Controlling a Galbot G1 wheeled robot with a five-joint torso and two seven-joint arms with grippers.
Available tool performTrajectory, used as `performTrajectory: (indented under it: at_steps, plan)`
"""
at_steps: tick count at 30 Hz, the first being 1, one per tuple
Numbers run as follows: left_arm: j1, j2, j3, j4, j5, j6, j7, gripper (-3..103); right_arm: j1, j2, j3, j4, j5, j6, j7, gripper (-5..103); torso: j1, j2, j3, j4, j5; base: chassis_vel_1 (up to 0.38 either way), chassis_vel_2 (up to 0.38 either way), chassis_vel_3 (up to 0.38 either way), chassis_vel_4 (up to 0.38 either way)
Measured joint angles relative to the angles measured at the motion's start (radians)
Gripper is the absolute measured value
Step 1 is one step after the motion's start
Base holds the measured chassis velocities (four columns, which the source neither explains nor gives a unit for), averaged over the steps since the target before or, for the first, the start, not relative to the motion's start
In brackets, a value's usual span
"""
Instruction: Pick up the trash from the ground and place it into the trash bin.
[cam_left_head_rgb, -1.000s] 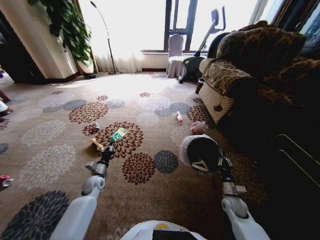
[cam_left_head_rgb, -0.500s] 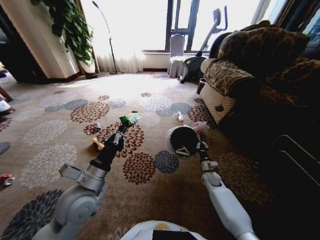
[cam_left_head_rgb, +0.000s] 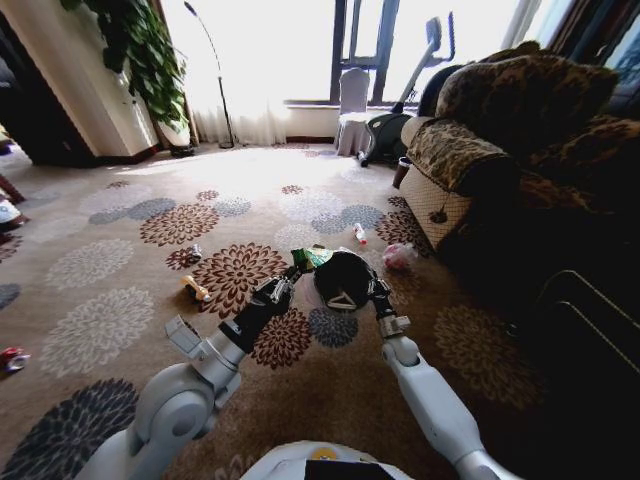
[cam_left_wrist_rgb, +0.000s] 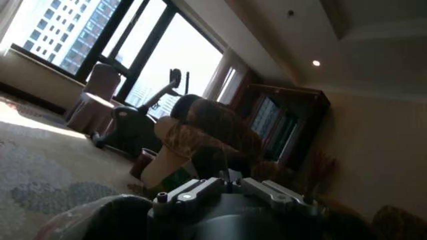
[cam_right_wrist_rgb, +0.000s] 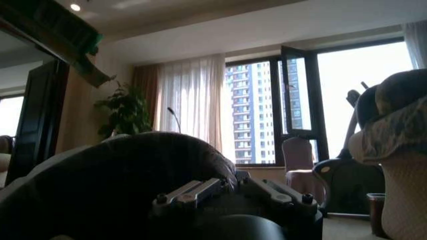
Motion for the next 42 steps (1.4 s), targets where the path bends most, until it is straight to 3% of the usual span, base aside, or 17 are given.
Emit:
performTrajectory:
  at_steps: [18,21,23,25,31,32,33,36,37,40,42]
  plan:
    - [-0.221,-0.055,0.190,0.329,0.051,-0.021,-0.034,-2,-0.010,-0.014,-0.029,0.020,0.013,0.002,0.000,0,0.000,0.000,0.000,-0.0001,0.0001,0.000,0.000,0.000,0.000]
    - [-0.300,-0.065,0.239,0.398,0.064,0.003,-0.042,14,-0.040,-0.015,-0.041,0.043,0.006,0.007,0.000,0,0.000,0.000,0.000,-0.0001,0.0002,0.000,0.000,0.000,0.000]
    - [-0.315,-0.067,0.249,0.408,0.066,0.011,-0.048,14,-0.048,-0.016,-0.043,0.048,0.003,0.008,0.000,0,0.000,0.000,0.000,-0.0003,0.0002,0.000,0.000,0.000,0.000]
    - [-0.343,-0.078,0.273,0.425,0.066,0.031,-0.076,24,-0.066,-0.017,-0.045,0.058,0.000,0.009,0.000,0,0.000,0.000,0.000,-0.0002,0.0003,0.000,0.000,0.000,0.000]
    - [-0.318,-0.079,0.278,0.404,0.068,0.038,-0.077,52,-0.091,-0.025,-0.034,0.070,-0.002,0.012,0.000,0,0.000,0.000,0.000,0.0000,0.0002,0.000,0.000,0.000,0.000]
    - [-0.318,-0.079,0.278,0.404,0.068,0.038,-0.077,52,-0.091,-0.025,-0.034,0.070,-0.002,0.012,0.000,0,0.000,0.000,0.000,0.0000,0.0002,0.000,0.000,0.000,0.000]
    - [-0.296,-0.069,0.265,0.384,0.078,0.029,-0.060,52,-0.094,-0.027,-0.027,0.071,-0.002,0.012,0.000,0,0.000,0.000,0.000,0.0000,0.0002,0.000,0.000,0.000,0.000]
    - [-0.218,-0.049,0.185,0.323,0.152,-0.033,0.010,68,-0.107,-0.034,0.003,0.075,-0.024,-0.017,0.000,0,0.000,0.000,0.000,0.0001,0.0004,0.000,0.000,0.000,0.000]
    - [-0.218,-0.049,0.185,0.323,0.152,-0.033,0.010,68,-0.107,-0.034,0.003,0.075,-0.024,-0.017,0.000,0,0.000,0.000,0.000,0.0001,0.0004,0.000,0.000,0.000,0.000]
    - [-0.115,-0.062,0.066,0.268,0.316,-0.162,0.059,85,-0.130,-0.055,0.050,0.090,-0.038,-0.050,0.000,0,0.000,0.000,0.000,0.0000,0.0004,0.000,0.000,0.000,0.000]
    - [-0.099,-0.068,0.045,0.262,0.340,-0.179,0.063,85,-0.135,-0.060,0.060,0.096,-0.042,-0.058,0.000,0,0.000,0.000,0.000,0.0000,0.0004,0.000,0.000,0.000,0.000]
